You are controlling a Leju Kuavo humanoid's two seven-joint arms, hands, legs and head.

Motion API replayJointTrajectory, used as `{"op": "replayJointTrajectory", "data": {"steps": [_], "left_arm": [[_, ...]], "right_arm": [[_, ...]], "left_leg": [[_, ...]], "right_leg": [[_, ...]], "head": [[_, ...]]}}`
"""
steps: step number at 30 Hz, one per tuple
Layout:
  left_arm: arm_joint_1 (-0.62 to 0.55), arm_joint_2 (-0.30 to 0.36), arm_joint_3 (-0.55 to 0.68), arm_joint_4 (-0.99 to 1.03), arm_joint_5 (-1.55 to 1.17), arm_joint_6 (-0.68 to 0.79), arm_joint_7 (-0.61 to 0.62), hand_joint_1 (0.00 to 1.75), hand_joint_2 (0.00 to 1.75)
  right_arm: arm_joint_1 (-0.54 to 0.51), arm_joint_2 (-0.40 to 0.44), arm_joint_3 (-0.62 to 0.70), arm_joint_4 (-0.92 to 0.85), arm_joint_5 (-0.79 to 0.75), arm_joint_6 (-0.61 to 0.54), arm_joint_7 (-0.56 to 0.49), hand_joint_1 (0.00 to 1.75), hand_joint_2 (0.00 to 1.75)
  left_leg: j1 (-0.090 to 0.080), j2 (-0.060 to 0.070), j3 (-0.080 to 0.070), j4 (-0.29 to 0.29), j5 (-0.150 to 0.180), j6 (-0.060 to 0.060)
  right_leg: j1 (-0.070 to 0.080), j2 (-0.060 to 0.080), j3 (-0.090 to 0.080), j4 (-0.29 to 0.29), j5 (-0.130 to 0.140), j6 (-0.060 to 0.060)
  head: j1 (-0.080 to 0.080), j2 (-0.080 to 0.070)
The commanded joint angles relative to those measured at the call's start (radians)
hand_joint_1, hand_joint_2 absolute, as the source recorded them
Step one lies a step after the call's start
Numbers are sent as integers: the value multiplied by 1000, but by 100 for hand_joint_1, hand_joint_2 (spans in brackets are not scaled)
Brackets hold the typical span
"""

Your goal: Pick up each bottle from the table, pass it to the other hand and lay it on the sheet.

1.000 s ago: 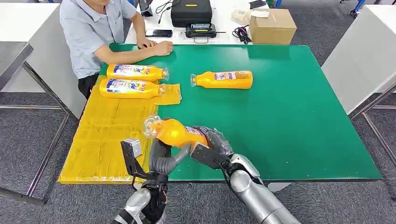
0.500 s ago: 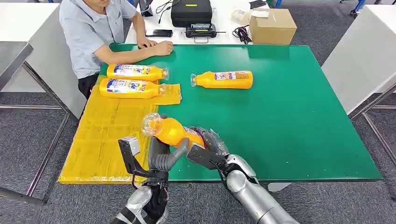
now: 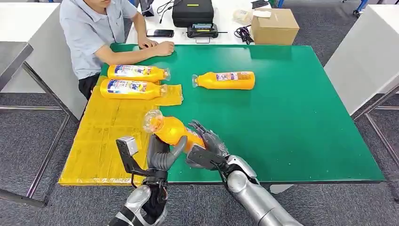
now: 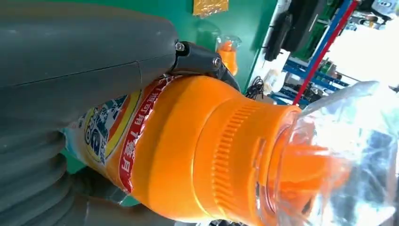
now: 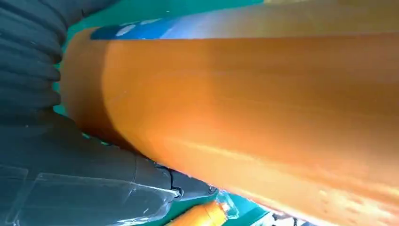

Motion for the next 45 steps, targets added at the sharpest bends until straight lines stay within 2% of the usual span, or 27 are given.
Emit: {"op": "replayJointTrajectory", "data": {"steps": [1, 12, 14, 17, 18, 19, 20, 21, 22, 23, 25, 27, 29, 31, 32, 33, 35, 36, 42, 43, 45], "left_arm": [[16, 18, 7, -61, -38, 23, 2, 175, 175], [14, 26, 8, -67, -60, 35, -5, 175, 175], [5, 41, 6, -64, -144, 108, -30, 175, 175], [-43, 87, -14, 36, -389, 264, 8, 175, 175], [-54, 81, 21, 78, -492, 281, 0, 175, 175], [-46, 46, 124, 111, -742, 283, -7, 175, 175], [-39, 29, 196, 113, -874, 283, -1, 175, 175], [-21, -18, 303, 98, -1123, 283, 23, 175, 175], [-21, -22, 346, 89, -1209, 283, 30, 175, 175], [-10, -52, 452, 46, -1441, 283, 44, 175, 175], [-3, -87, 596, -32, -1714, 283, 60, 175, 175], [-8, -72, 645, -62, -1846, 283, 102, 175, 175], [-10, -40, 644, -75, -1917, 283, 156, 175, 175], [-16, 21, 602, -76, -2001, 283, 256, 175, 175], [-34, 64, 558, -24, -2092, 283, 349, 175, 175], [-75, 164, 422, 72, -2099, 283, 499, 175, 175], [-171, 215, 321, 284, -2099, 283, 591, 175, 175], [-208, 225, 286, 352, -2099, 232, 620, 175, 175], [-223, 221, 280, 375, -2099, 235, 627, 175, 175], [-257, 230, 241, 440, -2099, 179, 672, 175, 175], [-299, 235, 227, 512, -2099, 125, 688, 175, 175]], "right_arm": [[-20, 11, -22, 83, -16, -25, -4, 0, 175], [-14, 10, -27, 83, -16, -32, -6, 0, 175], [12, 7, -50, 79, -16, -65, -12, 0, 175], [73, 7, -113, 61, -3, -144, -24, 0, 175], [92, 7, -143, 55, 13, -162, -31, 0, 175], [104, 9, -170, 49, 23, -168, -36, 0, 175], [110, 9, -186, 44, 24, -165, -38, 0, 175], [117, 10, -209, 34, 26, -162, -45, 0, 175], [120, 9, -223, 27, 30, -160, -48, 0, 175], [122, 10, -241, 17, 36, -156, -56, 0, 175], [124, 10, -266, -12, 54, -157, -72, 0, 175], [140, 15, -294, -64, 76, -173, -76, 0, 175], [158, 24, -322, -99, 73, -174, -72, 0, 175], [168, 27, -351, -104, 73, -172, -57, 0, 175], [165, 27, -361, -94, 72, -166, -57, 0, 175], [160, 27, -374, -80, 72, -158, -63, 0, 175], [153, 28, -386, -76, 65, -143, -77, 0, 175], [150, 29, -389, -78, 65, -137, -81, 0, 175], [148, 31, -390, -82, 65, -137, -81, 0, 175], [145, 34, -392, -81, 65, -124, -82, 0, 175], [134, 33, -388, -75, 69, -106, -83, 0, 175]], "left_leg": [[2, 2, 5, 0, -2, -3], [1, 1, 3, -1, -1, -2], [1, 1, 4, -1, -1, -2], [2, -1, 5, -2, -1, -2], [1, -1, 5, -2, 0, -2], [1, -1, 4, -2, 0, -2], [1, -1, 5, -2, 0, -2], [1, 0, 3, -1, 0, -2], [2, 2, 6, -1, -1, -3], [1, 1, 3, -1, -1, -2], [1, 2, 3, 0, -1, -2], [1, 4, 2, 1, -2, -2], [2, 5, 2, 1, -2, -3], [1, 4, 2, 0, -1, -2], [2, 5, 5, 0, -2, -3], [1, 3, 3, -1, 0, -2], [1, -1, 5, -2, 1, -3], [2, -2, 5, -2, 0, -4], [2, 0, 3, 0, 1, -3], [3, 0, 4, 0, 0, -3], [1, 0, 2, 0, 1, -3]], "right_leg": [[2, 1, 4, 0, -2, -3], [1, 1, 3, -1, -1, -2], [1, 1, 3, -1, -1, -2], [2, -2, 5, -2, -1, -3], [1, -2, 5, -2, -1, -2], [1, -2, 4, -2, -1, -2], [1, -2, 4, -2, -1, -2], [1, -1, 3, -1, 0, -2], [2, 1, 5, -2, -1, -3], [1, 1, 3, -1, 0, -2], [1, 1, 2, 0, -1, -2], [1, 4, 0, 1, 0, -2], [2, 4, 1, 1, -1, -3], [1, 2, 1, 0, 0, -3], [2, 2, 3, 0, -1, -4], [1, 1, 1, 0, 0, -2], [1, -2, 3, -1, -1, -3], [2, -3, 5, 0, -1, -4], [1, -1, 2, 1, -1, -2], [2, -1, 4, 0, -1, -3], [1, -1, 2, 1, -1, -2]], "head": [[0, 0], [0, 0], [0, 0], [0, 0], [0, 0], [0, 0], [0, 0], [0, 0], [0, 0], [0, 0], [0, 0], [0, 0], [0, 0], [0, 0], [0, 0], [0, 0], [0, 0], [0, 0], [0, 0], [1, 0], [0, 0]]}}
